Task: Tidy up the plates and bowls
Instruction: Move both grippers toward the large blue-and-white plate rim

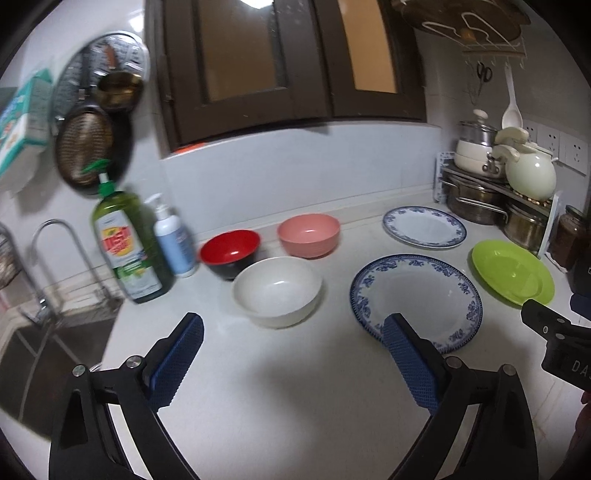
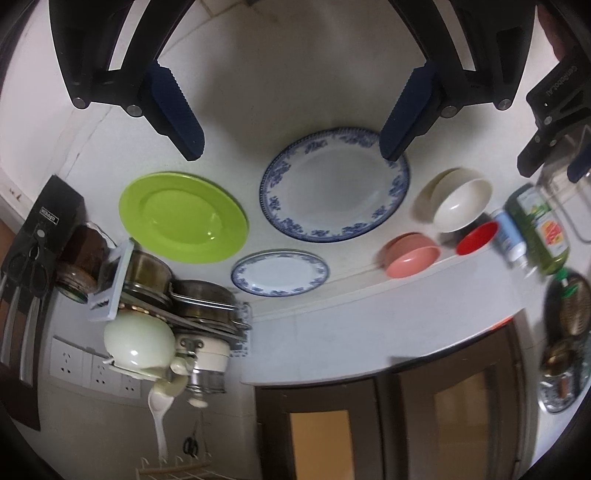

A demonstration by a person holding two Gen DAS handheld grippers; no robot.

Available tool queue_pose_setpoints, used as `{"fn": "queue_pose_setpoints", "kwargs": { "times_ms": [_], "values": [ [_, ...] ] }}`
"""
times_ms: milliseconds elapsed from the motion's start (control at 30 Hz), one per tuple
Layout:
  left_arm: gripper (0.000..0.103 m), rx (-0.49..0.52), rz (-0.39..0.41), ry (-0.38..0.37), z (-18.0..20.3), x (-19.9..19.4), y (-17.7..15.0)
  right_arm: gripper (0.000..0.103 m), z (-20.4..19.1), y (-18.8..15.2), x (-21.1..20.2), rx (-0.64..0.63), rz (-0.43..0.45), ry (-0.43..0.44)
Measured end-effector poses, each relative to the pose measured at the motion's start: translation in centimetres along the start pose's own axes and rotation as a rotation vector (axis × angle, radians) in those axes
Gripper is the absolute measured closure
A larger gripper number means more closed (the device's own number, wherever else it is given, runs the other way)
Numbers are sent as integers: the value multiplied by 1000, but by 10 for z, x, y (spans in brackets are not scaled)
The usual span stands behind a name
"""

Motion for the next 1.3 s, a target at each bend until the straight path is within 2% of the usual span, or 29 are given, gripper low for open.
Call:
{"fn": "queue_pose_setpoints", "kwargs": {
  "times_ms": [167, 233, 300, 367, 700, 1000, 1300],
  "values": [
    [6, 12, -39, -47, 20, 35, -1, 10, 8, 2, 26, -8, -32, -39],
    [7, 21, -42, -63, 30, 48, -3, 14, 10, 1, 40, -9, -47, -20],
    [14, 44, -57, -63, 41, 61, -5, 20, 11, 0, 58, -5, -77, 9],
    [16, 37, -72, -77, 48, 70, -8, 21, 13, -2, 71, 1, -102, 33],
    [30, 40, -192, -108, 83, 132, -30, 36, 27, -18, 138, 7, -215, 71],
    [39, 71, -283, -118, 93, 179, -49, 45, 25, -23, 177, 1, -262, 84],
    [47, 53, -324, -129, 93, 198, -55, 51, 22, -23, 198, -3, -280, 87]
  ]
}}
Point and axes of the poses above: each gripper's, at about its wrist camera, not at the fingertips, and x roughly the way its jaws point, z to its right, y to its top, the point moved 9 cm from there along x, roughly the way its jaws point, and after that the axes turned 9 degrees about z, right-handed, at the moved point
